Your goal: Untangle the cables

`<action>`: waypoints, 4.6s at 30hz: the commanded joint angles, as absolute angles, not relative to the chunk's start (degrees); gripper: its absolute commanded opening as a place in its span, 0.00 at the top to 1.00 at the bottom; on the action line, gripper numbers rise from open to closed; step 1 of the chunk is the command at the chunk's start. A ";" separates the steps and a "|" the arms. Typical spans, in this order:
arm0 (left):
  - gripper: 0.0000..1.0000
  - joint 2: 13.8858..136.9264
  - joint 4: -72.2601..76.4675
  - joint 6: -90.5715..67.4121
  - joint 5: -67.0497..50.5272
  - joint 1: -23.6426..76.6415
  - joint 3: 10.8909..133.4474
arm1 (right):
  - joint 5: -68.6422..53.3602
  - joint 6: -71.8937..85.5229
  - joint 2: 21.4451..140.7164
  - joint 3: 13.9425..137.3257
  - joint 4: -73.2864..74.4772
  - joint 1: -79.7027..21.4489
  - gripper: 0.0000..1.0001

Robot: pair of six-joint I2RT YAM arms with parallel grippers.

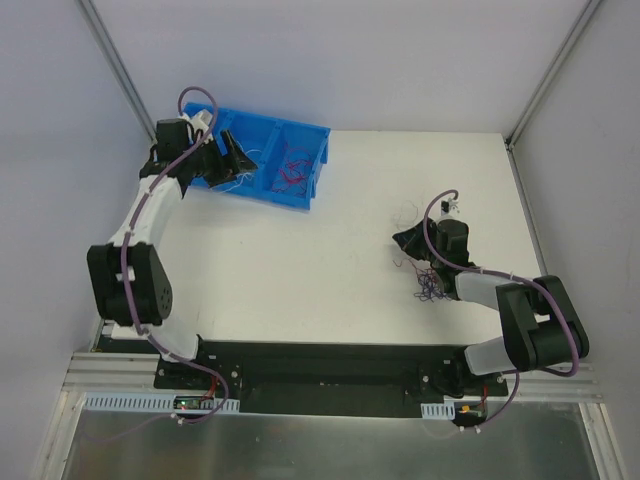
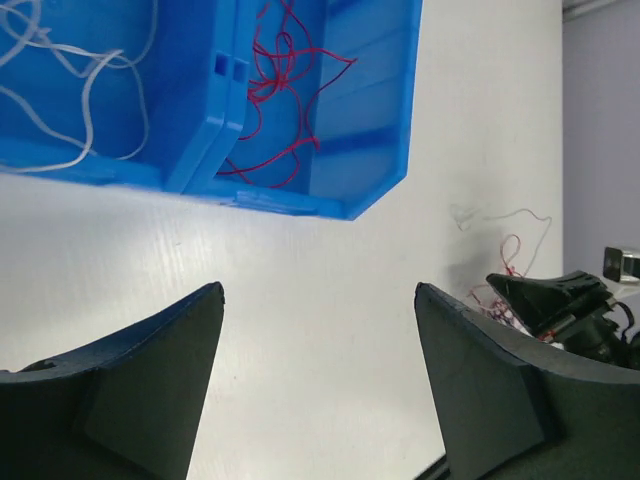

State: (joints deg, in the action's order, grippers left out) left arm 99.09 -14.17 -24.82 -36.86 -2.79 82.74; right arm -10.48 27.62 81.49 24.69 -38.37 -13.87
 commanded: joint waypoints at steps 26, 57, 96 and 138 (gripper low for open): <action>0.46 120.05 66.34 -58.27 -32.79 -17.49 53.17 | -12.30 27.86 82.18 26.10 -41.75 -13.71 0.99; 0.98 114.33 36.52 -38.16 -23.39 -7.30 70.73 | -13.36 28.13 83.58 27.16 -41.75 -13.80 0.99; 0.22 56.25 14.78 -42.20 -42.54 6.50 30.14 | -22.51 12.83 92.46 43.94 -37.10 -41.57 0.65; 0.26 75.76 -7.22 -32.44 -3.43 40.17 39.90 | 20.04 33.84 77.25 29.79 -12.57 -36.04 0.50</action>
